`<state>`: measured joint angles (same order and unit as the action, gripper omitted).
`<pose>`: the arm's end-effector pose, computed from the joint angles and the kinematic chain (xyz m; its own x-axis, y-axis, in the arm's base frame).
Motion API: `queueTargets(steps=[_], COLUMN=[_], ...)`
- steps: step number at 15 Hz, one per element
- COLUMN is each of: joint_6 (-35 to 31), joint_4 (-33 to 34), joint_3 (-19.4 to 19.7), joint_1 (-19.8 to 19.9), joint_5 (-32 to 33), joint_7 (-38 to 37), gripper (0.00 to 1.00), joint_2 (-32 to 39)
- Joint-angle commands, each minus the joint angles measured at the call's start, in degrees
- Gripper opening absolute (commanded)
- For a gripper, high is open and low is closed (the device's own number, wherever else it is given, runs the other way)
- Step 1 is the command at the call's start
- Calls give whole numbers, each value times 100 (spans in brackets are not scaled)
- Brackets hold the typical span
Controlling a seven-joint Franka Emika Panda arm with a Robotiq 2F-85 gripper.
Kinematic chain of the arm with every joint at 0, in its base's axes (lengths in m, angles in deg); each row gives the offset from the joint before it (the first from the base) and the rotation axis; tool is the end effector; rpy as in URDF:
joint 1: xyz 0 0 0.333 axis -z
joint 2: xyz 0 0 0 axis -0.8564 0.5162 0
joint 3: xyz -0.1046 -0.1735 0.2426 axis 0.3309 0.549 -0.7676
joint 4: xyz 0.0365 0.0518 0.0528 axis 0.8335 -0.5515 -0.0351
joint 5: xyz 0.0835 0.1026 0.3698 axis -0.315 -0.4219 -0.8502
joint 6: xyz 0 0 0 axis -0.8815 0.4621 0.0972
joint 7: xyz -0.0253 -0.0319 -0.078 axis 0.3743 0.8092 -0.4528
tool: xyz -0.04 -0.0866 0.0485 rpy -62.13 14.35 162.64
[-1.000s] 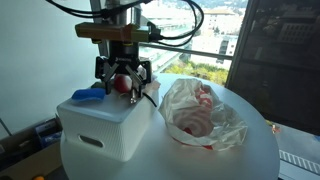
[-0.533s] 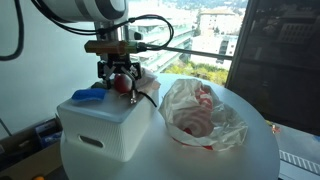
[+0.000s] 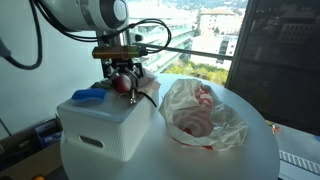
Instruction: Put all the objects on the basket into the carrier bag
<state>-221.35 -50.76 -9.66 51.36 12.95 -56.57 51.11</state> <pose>0.5530 0.1364 0.3192 0.8717 0.4894 0.0249 0.4873 -0.8711 0.0612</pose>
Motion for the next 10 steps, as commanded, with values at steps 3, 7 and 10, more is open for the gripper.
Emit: queueTargets(steps=[3,7,10], joint_6=[-413,-324,-91], joint_4=[-175,-309,-400], joint_3=[-153,-183,-201], joint_1=[24,76,185], joint_5=[-109,-218,-654], joint_7=[123,224,516], gripper=[58,29,9], joint_2=[-100,-288,-536])
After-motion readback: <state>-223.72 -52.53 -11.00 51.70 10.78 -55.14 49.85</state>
